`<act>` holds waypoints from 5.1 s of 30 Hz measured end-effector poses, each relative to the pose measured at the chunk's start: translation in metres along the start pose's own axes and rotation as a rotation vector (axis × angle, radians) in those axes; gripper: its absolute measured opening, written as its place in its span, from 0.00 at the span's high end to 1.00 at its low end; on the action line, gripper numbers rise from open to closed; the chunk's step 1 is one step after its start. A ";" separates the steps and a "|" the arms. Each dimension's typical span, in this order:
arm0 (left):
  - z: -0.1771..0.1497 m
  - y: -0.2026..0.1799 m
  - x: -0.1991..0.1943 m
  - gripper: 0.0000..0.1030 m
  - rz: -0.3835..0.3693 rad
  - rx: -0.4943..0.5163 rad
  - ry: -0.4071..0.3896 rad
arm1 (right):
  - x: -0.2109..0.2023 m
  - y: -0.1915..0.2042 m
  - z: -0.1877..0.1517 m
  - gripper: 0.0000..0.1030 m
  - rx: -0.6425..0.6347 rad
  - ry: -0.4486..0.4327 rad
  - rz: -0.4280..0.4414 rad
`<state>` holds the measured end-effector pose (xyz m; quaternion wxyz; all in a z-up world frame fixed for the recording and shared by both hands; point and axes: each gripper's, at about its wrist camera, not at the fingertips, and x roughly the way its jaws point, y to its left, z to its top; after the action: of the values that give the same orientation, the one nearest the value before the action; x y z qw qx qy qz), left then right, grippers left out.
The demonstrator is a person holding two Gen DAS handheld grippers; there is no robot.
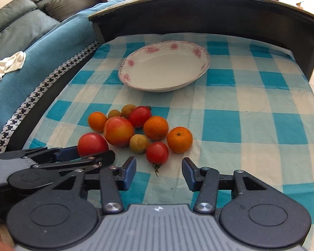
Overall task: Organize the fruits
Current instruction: 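Grasp a large red tomato with the left tool while the right tool grasps a cherry tomato, then carry both tomatoes into the white bowl and open both tools to release, then move both open tools back toward the fruit cluster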
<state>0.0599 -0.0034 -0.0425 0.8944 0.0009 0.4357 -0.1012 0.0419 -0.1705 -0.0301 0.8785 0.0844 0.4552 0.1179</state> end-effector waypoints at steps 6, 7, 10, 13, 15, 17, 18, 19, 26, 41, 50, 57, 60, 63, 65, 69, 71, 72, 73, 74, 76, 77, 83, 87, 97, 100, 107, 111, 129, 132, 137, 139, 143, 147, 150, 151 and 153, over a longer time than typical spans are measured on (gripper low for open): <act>0.001 0.003 0.000 0.47 -0.012 -0.006 -0.002 | 0.016 -0.004 0.004 0.68 0.010 0.016 0.022; 0.000 0.003 0.001 0.46 -0.009 -0.005 -0.003 | 0.018 -0.005 0.005 0.68 0.013 0.017 0.025; 0.001 0.005 0.001 0.43 -0.009 -0.011 -0.005 | 0.023 -0.005 0.008 0.69 0.013 0.014 0.027; 0.002 0.007 0.001 0.41 -0.012 -0.022 -0.008 | 0.026 -0.004 0.010 0.69 0.000 0.005 0.029; 0.002 0.008 0.001 0.39 -0.013 -0.026 -0.014 | 0.027 -0.004 0.011 0.70 -0.002 0.001 0.026; 0.003 0.007 0.002 0.38 -0.013 -0.024 -0.022 | 0.027 -0.004 0.010 0.72 -0.007 -0.001 0.021; 0.003 0.007 0.003 0.39 -0.011 -0.017 -0.023 | 0.026 -0.003 0.010 0.72 -0.010 0.000 0.018; 0.003 0.006 0.004 0.40 -0.008 -0.012 -0.026 | 0.026 -0.003 0.009 0.72 -0.011 0.001 0.013; 0.002 0.001 0.002 0.48 -0.006 0.028 -0.020 | 0.018 -0.002 0.005 0.73 -0.015 0.021 0.022; -0.001 0.009 -0.016 0.48 -0.048 -0.032 0.014 | -0.009 0.000 0.001 0.73 -0.006 0.004 0.010; -0.004 0.007 -0.014 0.49 -0.056 -0.016 0.029 | -0.014 0.000 0.002 0.73 -0.002 0.002 0.006; -0.009 0.006 -0.010 0.49 -0.041 -0.010 0.041 | -0.019 0.001 0.002 0.73 0.000 -0.006 0.015; -0.010 0.004 -0.013 0.49 -0.039 -0.002 0.049 | -0.020 0.001 0.002 0.73 -0.001 -0.009 0.015; -0.008 0.005 -0.015 0.50 -0.064 -0.031 0.065 | -0.022 0.002 0.003 0.73 -0.003 -0.014 0.016; -0.005 0.005 -0.017 0.50 -0.078 -0.049 0.067 | -0.024 0.002 0.005 0.73 -0.004 -0.020 0.018; 0.006 0.004 -0.021 0.50 -0.109 -0.083 0.052 | -0.026 0.001 0.009 0.73 0.001 -0.032 0.017; 0.014 0.003 -0.022 0.50 -0.116 -0.091 0.034 | -0.026 0.000 0.014 0.73 0.009 -0.037 0.019; 0.019 0.002 -0.022 0.50 -0.117 -0.091 0.025 | -0.026 -0.001 0.017 0.73 0.013 -0.042 0.017; 0.024 0.002 -0.022 0.50 -0.118 -0.090 0.017 | -0.025 -0.001 0.021 0.73 0.014 -0.046 0.015; 0.029 0.001 -0.021 0.50 -0.119 -0.089 0.010 | -0.025 -0.001 0.025 0.73 0.013 -0.053 0.013; 0.040 0.000 -0.018 0.50 -0.118 -0.088 -0.004 | -0.024 -0.001 0.034 0.73 0.014 -0.067 0.014; 0.046 0.001 -0.016 0.50 -0.122 -0.093 -0.009 | -0.024 -0.001 0.039 0.73 0.014 -0.077 0.010; 0.078 -0.002 0.002 0.50 -0.112 -0.083 -0.029 | -0.012 -0.009 0.072 0.73 0.002 -0.102 -0.003; 0.099 -0.003 0.019 0.50 -0.101 -0.070 -0.037 | 0.002 -0.018 0.094 0.73 0.003 -0.108 -0.001; 0.123 -0.002 0.061 0.50 -0.080 -0.046 -0.015 | 0.048 -0.038 0.127 0.73 -0.024 -0.097 0.028; 0.123 -0.003 0.064 0.50 -0.066 -0.024 -0.027 | 0.057 -0.042 0.130 0.73 -0.027 -0.086 0.037; 0.125 -0.005 0.064 0.50 -0.064 -0.025 -0.027 | 0.064 -0.047 0.132 0.71 -0.012 -0.071 0.046; 0.127 -0.002 0.060 0.47 -0.059 -0.034 -0.033 | 0.061 -0.046 0.133 0.71 -0.011 -0.079 0.045; 0.124 -0.002 0.012 0.37 -0.082 -0.030 -0.096 | 0.011 -0.032 0.128 0.70 -0.015 -0.138 0.041; 0.119 -0.001 0.005 0.37 -0.082 -0.025 -0.097 | 0.003 -0.027 0.122 0.70 -0.018 -0.135 0.040; 0.108 0.003 -0.005 0.37 -0.088 -0.033 -0.089 | -0.011 -0.021 0.108 0.69 -0.023 -0.131 0.036; 0.103 0.003 -0.008 0.36 -0.091 -0.032 -0.086 | -0.016 -0.019 0.101 0.69 -0.023 -0.127 0.034; 0.092 0.002 -0.016 0.36 -0.101 -0.029 -0.077 | -0.022 -0.016 0.088 0.69 -0.024 -0.112 0.031; 0.080 0.002 -0.018 0.35 -0.107 -0.032 -0.057 | -0.028 -0.016 0.074 0.69 -0.020 -0.096 0.027; 0.074 0.001 -0.018 0.35 -0.114 -0.035 -0.040 | -0.030 -0.017 0.065 0.69 -0.011 -0.080 0.017; 0.072 0.001 -0.018 0.35 -0.115 -0.034 -0.035 | -0.031 -0.018 0.062 0.69 -0.007 -0.074 0.014; 0.068 -0.001 -0.018 0.35 -0.117 -0.029 -0.027 | -0.032 -0.019 0.057 0.69 -0.003 -0.064 0.009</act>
<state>0.1014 -0.0073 0.0140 0.8928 -0.0391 0.4242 -0.1467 0.0739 -0.2002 0.0224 0.8922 0.0886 0.4263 0.1199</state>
